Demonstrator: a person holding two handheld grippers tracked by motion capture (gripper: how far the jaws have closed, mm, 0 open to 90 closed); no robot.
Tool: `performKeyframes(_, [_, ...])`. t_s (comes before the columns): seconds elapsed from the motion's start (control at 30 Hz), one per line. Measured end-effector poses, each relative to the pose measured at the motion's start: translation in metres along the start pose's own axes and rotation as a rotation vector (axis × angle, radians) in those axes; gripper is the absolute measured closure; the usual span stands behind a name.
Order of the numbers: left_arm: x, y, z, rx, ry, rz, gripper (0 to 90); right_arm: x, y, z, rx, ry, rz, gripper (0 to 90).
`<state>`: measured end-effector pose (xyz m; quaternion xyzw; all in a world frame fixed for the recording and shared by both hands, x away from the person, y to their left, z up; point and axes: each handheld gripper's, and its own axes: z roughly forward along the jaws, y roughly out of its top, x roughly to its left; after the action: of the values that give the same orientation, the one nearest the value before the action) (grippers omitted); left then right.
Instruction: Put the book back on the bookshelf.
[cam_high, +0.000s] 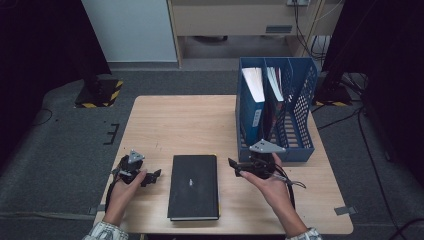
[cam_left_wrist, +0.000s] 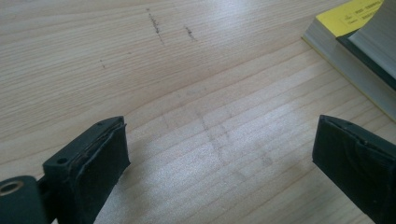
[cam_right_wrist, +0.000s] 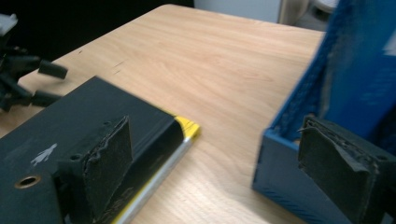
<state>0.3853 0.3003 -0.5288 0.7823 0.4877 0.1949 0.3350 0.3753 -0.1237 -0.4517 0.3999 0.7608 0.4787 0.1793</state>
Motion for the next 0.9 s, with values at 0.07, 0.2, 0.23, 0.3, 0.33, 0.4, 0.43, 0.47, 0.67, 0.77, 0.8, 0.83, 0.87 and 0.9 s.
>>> performKeyframes(0.07, [-0.001, 0.001, -0.002, -0.007, -0.004, -0.002, 3.6, 0.005, -0.001, 0.004, 0.011, 0.013, -0.005, 10.0])
performKeyframes(0.2, [-0.004, 0.004, -0.008, -0.034, -0.014, -0.014, 4.3, 0.013, -0.003, 0.009, 0.019, 0.035, -0.008, 9.9])
performKeyframes(0.23, [-0.004, 0.004, -0.010, -0.035, -0.019, -0.010, 4.3, 0.015, -0.003, 0.010, 0.019, 0.041, -0.007, 9.9])
performKeyframes(0.3, [-0.008, 0.006, -0.013, -0.050, -0.035, -0.013, 4.5, 0.019, -0.005, 0.012, 0.021, 0.059, 0.001, 9.9])
performKeyframes(0.33, [-0.009, 0.008, -0.014, -0.058, -0.042, -0.012, 4.6, 0.021, -0.006, 0.014, 0.023, 0.067, 0.000, 9.9])
performKeyframes(0.4, [-0.013, 0.010, -0.017, -0.069, -0.054, -0.010, 4.7, 0.026, -0.008, 0.018, 0.031, 0.081, -0.002, 9.9])
performKeyframes(0.43, [-0.014, 0.011, -0.018, -0.073, -0.061, -0.006, 4.8, 0.028, -0.009, 0.020, 0.037, 0.087, -0.001, 9.9])
performKeyframes(0.47, [-0.016, 0.012, -0.019, -0.074, -0.068, -0.004, 4.8, 0.031, -0.010, 0.023, 0.042, 0.095, 0.000, 9.9])
performKeyframes(0.67, [-0.020, 0.016, -0.028, -0.110, -0.095, -0.013, 6.4, 0.044, -0.017, 0.032, 0.067, 0.128, -0.014, 9.9])
performKeyframes(0.77, [-0.023, 0.018, -0.031, -0.124, -0.137, -0.016, 7.0, 0.049, -0.020, 0.035, 0.082, 0.143, -0.026, 9.8])
performKeyframes(0.8, [-0.026, 0.018, -0.031, -0.128, -0.146, -0.016, 7.0, 0.050, -0.021, 0.037, 0.087, 0.147, -0.024, 9.8])
performKeyframes(0.83, [-0.028, 0.019, -0.031, -0.126, -0.154, -0.010, 7.0, 0.051, -0.023, 0.038, 0.092, 0.149, -0.028, 9.8])
performKeyframes(0.87, [-0.030, 0.020, -0.031, -0.122, -0.167, -0.003, 6.9, 0.052, -0.024, 0.039, 0.099, 0.153, -0.031, 9.8])
performKeyframes(0.9, [-0.032, 0.020, -0.032, -0.123, -0.185, -0.006, 6.7, 0.053, -0.025, 0.040, 0.105, 0.158, -0.032, 9.7])
